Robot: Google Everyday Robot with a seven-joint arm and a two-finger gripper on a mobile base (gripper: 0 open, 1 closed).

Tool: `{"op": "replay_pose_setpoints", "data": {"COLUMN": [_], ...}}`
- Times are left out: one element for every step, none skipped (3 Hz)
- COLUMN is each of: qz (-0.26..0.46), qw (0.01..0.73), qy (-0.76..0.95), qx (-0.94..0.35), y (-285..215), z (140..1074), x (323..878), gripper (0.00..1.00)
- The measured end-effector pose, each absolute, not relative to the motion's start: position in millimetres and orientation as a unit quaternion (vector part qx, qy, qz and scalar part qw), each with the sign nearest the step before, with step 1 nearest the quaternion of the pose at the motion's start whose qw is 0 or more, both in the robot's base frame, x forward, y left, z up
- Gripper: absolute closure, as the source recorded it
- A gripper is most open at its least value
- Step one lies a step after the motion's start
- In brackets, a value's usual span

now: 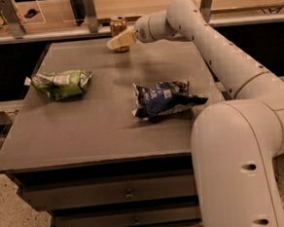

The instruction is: Move orange can near blue chip bag

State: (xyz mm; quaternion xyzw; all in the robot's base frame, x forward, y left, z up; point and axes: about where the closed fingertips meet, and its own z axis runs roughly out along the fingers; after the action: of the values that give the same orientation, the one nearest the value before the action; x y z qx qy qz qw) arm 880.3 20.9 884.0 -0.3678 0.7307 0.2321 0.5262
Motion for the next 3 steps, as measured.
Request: {"op": "replay_pose_setpoints", "data": {"qz": [0.226, 0.220, 0.219], "qw": [0.544, 0.557, 0.561], "qy": [0.727, 0.726, 0.726], "qx": [-0.355, -0.337, -0.331], "y": [31, 37, 41], "z": [885, 887, 884], "x": [881, 887, 899], "gripper": [0.00, 0.00, 0.00]}}
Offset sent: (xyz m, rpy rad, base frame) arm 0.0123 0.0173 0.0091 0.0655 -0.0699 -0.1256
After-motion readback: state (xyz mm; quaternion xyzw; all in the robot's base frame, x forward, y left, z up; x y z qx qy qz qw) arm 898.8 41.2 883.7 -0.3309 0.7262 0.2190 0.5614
